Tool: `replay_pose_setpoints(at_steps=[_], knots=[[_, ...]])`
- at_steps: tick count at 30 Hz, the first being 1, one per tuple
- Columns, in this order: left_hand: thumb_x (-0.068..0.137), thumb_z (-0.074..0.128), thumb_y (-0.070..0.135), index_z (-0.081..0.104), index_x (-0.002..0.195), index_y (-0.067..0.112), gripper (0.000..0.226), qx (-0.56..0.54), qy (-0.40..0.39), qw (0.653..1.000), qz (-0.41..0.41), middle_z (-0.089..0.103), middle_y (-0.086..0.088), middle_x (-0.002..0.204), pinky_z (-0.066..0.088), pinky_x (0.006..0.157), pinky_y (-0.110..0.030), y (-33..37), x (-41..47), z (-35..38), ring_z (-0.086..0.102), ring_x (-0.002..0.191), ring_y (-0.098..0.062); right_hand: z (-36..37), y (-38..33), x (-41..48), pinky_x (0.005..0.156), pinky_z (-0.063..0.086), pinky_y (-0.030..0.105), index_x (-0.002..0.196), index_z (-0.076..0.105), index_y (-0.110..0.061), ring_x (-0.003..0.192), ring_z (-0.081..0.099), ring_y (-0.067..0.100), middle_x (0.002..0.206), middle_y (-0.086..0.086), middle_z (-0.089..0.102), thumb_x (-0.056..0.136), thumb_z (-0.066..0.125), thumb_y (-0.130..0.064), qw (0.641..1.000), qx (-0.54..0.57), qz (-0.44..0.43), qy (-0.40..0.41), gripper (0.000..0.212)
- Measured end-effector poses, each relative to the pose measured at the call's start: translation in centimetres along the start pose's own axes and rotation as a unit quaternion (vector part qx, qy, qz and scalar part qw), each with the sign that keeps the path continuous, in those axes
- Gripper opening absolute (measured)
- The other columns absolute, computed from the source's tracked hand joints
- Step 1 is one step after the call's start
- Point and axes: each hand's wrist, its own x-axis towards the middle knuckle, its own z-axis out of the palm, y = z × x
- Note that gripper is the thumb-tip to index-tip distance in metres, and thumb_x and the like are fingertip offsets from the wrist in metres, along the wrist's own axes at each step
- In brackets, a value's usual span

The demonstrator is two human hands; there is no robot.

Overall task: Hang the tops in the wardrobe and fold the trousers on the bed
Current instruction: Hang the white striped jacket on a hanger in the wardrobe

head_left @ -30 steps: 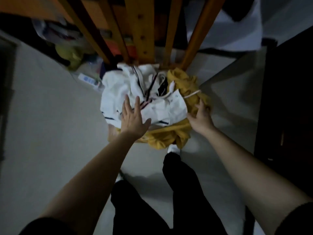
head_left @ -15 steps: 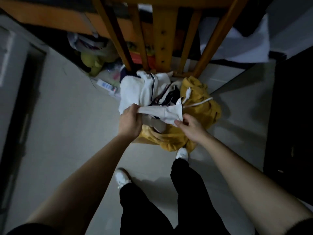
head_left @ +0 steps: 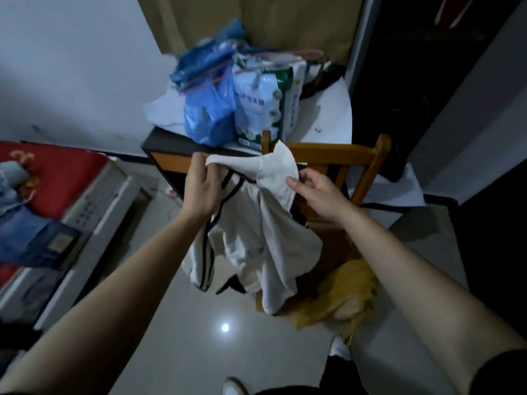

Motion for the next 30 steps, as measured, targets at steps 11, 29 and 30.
replay_pose_setpoints(at_steps=[11,29,30], knots=[[0.087,0.041,0.015,0.045,0.073,-0.010,0.028,-0.213,0.062,0.974,-0.047,0.041,-0.009,0.071,0.038,0.056,-0.019,2.8,1.3,-7.9,0.040,0.062,-0.006,6.1,-2.5,-1.7,0.096,0.052,0.032,0.143,0.047,-0.026,0.125,0.055,0.018,0.134,-0.004,0.055,0.090,0.074,-0.024,0.991,-0.100,0.016,-0.087,0.060],[0.087,0.041,0.015,0.040,0.050,0.023,0.038,-0.193,0.081,0.975,-0.073,0.038,0.014,0.050,0.030,0.047,-0.023,1.0,4.1,-16.1,0.032,0.052,-0.005,12.7,-12.0,1.3,0.058,0.040,0.030,0.069,0.061,-0.007,0.054,0.051,0.016,0.060,0.005,0.056,0.098,0.054,-0.050,0.994,-0.072,-0.070,-0.047,0.053],[0.091,0.042,0.011,0.046,0.055,0.022,0.038,-0.133,0.074,0.986,-0.063,0.046,0.017,0.052,0.037,0.051,-0.018,0.1,4.1,-16.2,0.039,0.056,-0.003,12.7,-12.9,1.0,0.051,0.038,0.025,0.065,0.060,-0.009,0.049,0.050,0.015,0.057,0.006,0.053,0.099,0.054,-0.046,0.997,-0.005,-0.066,-0.038,0.051]])
